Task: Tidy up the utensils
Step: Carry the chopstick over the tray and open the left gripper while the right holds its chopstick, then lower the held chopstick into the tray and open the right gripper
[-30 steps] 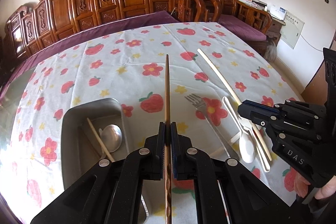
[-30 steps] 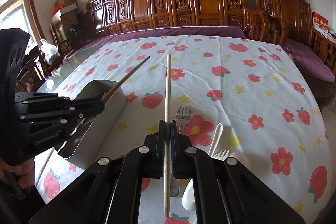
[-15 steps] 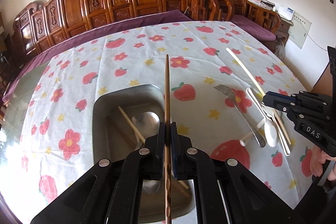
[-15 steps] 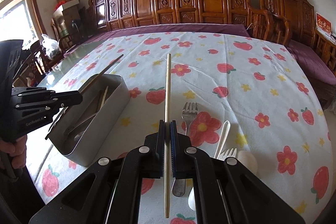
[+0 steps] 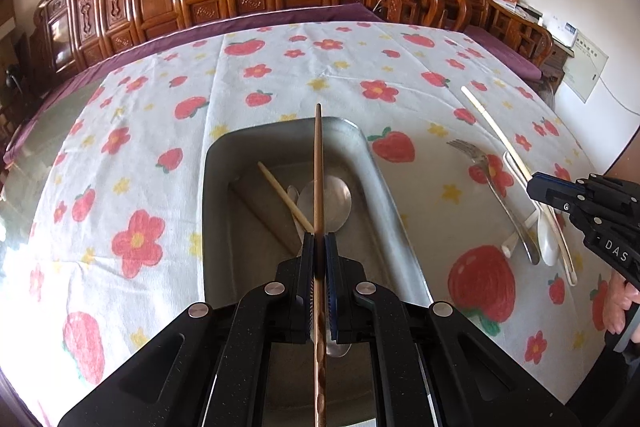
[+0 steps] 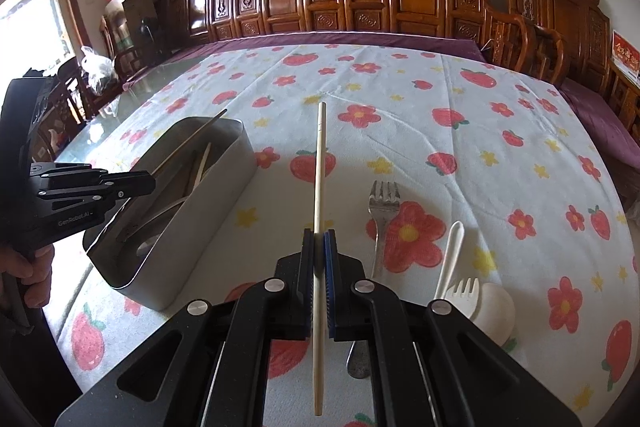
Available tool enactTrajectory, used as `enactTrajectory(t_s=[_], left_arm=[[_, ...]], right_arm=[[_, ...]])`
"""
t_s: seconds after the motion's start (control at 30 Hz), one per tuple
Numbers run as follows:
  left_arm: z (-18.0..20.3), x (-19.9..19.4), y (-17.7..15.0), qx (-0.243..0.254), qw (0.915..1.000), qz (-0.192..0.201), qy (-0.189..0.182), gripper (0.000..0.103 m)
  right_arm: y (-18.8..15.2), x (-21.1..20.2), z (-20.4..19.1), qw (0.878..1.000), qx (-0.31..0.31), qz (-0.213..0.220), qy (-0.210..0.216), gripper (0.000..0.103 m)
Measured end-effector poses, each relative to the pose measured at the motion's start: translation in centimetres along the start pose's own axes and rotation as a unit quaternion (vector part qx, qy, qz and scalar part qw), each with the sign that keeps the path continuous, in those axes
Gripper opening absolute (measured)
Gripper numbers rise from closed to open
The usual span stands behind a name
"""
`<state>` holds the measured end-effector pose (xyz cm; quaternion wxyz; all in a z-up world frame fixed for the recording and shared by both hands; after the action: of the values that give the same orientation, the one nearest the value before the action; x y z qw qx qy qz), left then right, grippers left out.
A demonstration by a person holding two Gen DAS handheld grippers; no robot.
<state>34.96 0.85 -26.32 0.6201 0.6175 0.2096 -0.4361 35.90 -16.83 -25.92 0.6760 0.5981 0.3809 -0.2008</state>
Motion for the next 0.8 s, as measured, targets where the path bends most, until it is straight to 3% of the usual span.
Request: enactTrajectory(t_s=[0.3,0.8], left_arm=[[-1.5,0.5,-0.4,-0.018,0.9998,-0.004,0.005,0.006],[-3.2,-3.7,1.0,-0.020,0.9985,0.050,0.006,0.013]], right_arm=[[-0.5,0.5,-1.4,1.000,-0.014,-0.007,0.000,0.006],[1.2,-1.9,-5.9,0.999,-0.017,0.017,0.033,0.006]])
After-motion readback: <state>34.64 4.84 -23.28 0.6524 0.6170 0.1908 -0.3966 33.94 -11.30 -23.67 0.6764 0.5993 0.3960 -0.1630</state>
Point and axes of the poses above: each gripper's, at about its wrist camera, not at the fingertips, and x roughly the way its jaws point, z to its right, y to its top, the point moved 9 cm from there along x, roughly the way its jaws point, and after that the axes turned 9 degrees about -y, right-handed, at the moved point
